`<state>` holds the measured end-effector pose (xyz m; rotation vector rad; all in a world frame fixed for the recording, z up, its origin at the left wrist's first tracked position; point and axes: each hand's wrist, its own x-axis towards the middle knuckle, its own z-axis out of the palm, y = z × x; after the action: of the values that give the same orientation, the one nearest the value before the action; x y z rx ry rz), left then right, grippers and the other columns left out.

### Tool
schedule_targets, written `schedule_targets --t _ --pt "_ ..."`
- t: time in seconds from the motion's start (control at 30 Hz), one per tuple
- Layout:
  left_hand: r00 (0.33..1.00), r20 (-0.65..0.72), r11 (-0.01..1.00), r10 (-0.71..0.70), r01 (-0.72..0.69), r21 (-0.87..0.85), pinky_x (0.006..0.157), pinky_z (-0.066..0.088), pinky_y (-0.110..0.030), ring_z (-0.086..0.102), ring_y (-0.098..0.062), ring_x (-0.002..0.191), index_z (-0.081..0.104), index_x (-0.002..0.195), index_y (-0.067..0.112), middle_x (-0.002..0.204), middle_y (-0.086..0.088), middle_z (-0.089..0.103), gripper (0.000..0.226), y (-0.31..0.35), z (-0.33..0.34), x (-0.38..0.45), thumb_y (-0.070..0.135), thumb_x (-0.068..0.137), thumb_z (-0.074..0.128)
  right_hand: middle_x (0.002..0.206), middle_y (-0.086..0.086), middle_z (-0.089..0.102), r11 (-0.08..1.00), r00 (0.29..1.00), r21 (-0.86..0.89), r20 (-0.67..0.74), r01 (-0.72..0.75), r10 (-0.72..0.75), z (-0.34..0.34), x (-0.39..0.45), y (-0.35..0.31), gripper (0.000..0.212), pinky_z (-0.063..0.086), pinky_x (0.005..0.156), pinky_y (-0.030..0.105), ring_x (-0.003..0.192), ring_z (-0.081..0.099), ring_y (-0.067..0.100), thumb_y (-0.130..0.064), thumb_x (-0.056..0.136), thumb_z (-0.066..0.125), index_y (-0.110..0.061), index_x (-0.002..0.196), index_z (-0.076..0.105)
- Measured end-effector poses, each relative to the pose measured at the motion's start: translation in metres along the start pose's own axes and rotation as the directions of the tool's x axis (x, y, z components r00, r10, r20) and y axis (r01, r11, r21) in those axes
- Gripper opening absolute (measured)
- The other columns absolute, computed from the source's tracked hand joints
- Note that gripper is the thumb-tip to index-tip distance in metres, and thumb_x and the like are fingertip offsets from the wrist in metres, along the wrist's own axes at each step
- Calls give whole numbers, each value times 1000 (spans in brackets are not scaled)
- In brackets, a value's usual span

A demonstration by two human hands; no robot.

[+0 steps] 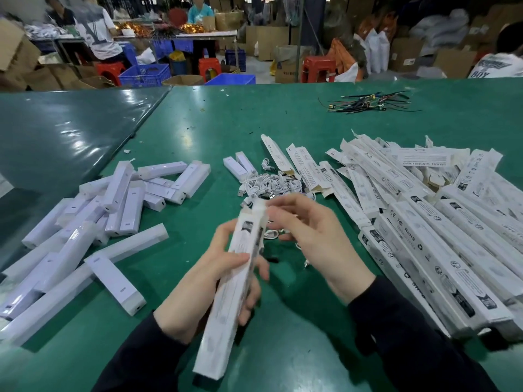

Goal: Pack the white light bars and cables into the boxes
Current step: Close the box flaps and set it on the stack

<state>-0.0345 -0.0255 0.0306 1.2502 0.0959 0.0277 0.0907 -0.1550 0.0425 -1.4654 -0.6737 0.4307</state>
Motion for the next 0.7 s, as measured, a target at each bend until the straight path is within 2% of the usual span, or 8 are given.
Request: schedule_targets --t 0.03,0.1,0.23,0.33,0.43,0.57,0.7 --pt "999 -18 999 50 -50 8 44 49 -32 54 -30 53 46 123 48 86 -20 62 45 1 -1 0 23 86 53 86 -7 72 998 999 55 -38 -12 14 -2 0 -1 5 50 69 20 80 68 9 -19 88 71 -22 91 71" --pt "994 -17 993 111 -110 42 50 55 -41 62 -36 61 43 121 61 95 -21 67 56 3 0 0 19 87 56 83 -6 72 995 999 97 -24 -22 24 -3 0 -2 8 52 64 21 76 68 12 -14 85 73 -21 89 73" --pt "990 32 986 137 -140 90 60 58 -51 67 -42 68 45 125 55 95 -19 68 54 0 2 -1 20 86 61 84 -3 73 996 997 84 75 -25 19 4 -6 -5 9 50 60 19 76 66 11 -13 87 71 -19 91 76" --pt "986 -3 978 167 -165 127 56 58 -50 67 -42 62 46 123 50 89 -19 67 50 -4 3 -1 20 86 62 89 1 72 994 995 102 91 -50 41 8 -8 -4 11 50 60 20 80 63 16 -11 85 73 -18 94 72" --pt "975 -46 960 217 -205 192 48 56 -46 62 -38 51 45 120 45 80 -23 61 47 -10 5 2 17 87 62 85 -1 68 988 995 131 74 -76 67 13 -10 -3 17 50 58 21 75 59 16 -6 81 76 -13 95 69" --pt "961 -113 955 253 -230 187 41 52 -43 53 -29 41 46 113 43 71 -13 58 38 -16 7 5 30 86 69 78 -5 70 991 995 120 89 -63 53 13 -10 -3 14 49 59 18 69 61 9 -5 81 76 -15 90 71" --pt "950 -135 947 281 -252 198 38 51 -41 50 -29 42 48 109 43 67 -14 55 34 -16 6 5 37 84 71 76 -5 71 991 993 119 108 -64 51 10 -10 -6 15 49 59 16 69 61 6 -4 81 75 -16 91 72"
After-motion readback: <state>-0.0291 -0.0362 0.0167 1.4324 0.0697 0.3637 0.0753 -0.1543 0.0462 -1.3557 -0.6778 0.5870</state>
